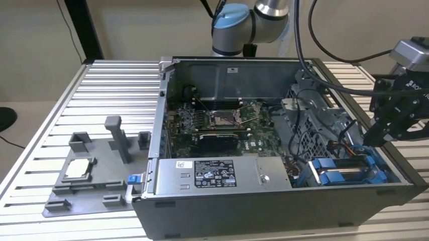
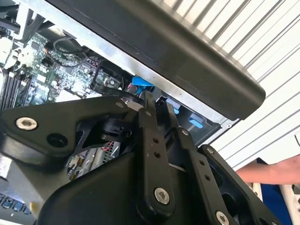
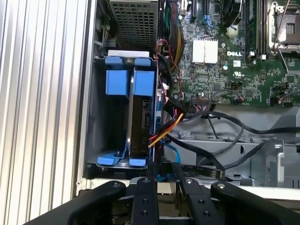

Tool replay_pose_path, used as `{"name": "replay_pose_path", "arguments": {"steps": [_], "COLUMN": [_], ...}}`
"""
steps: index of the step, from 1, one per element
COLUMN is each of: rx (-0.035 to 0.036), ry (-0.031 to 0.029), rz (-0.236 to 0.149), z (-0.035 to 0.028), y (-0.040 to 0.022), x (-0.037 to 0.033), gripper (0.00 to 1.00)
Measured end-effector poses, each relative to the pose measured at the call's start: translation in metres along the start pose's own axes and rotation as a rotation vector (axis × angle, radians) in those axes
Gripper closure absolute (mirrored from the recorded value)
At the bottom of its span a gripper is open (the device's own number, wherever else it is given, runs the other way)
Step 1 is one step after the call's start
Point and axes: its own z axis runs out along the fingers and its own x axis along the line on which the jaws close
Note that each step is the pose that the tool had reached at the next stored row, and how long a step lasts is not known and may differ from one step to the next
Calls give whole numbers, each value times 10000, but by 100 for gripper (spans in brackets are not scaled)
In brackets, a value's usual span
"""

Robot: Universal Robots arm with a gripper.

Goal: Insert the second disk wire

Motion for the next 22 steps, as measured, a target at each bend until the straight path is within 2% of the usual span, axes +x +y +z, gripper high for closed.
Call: {"name": "replay_pose_path", "arguments": {"steps": [19,20,22], "rx": [2,2,2], "ry": [-74,-73,-73], "rz": [10,10,11], "z": [-11,-11,-11], "y": [45,45,45], "x": [-2,-2,-2], "gripper": [0,100,100]}}
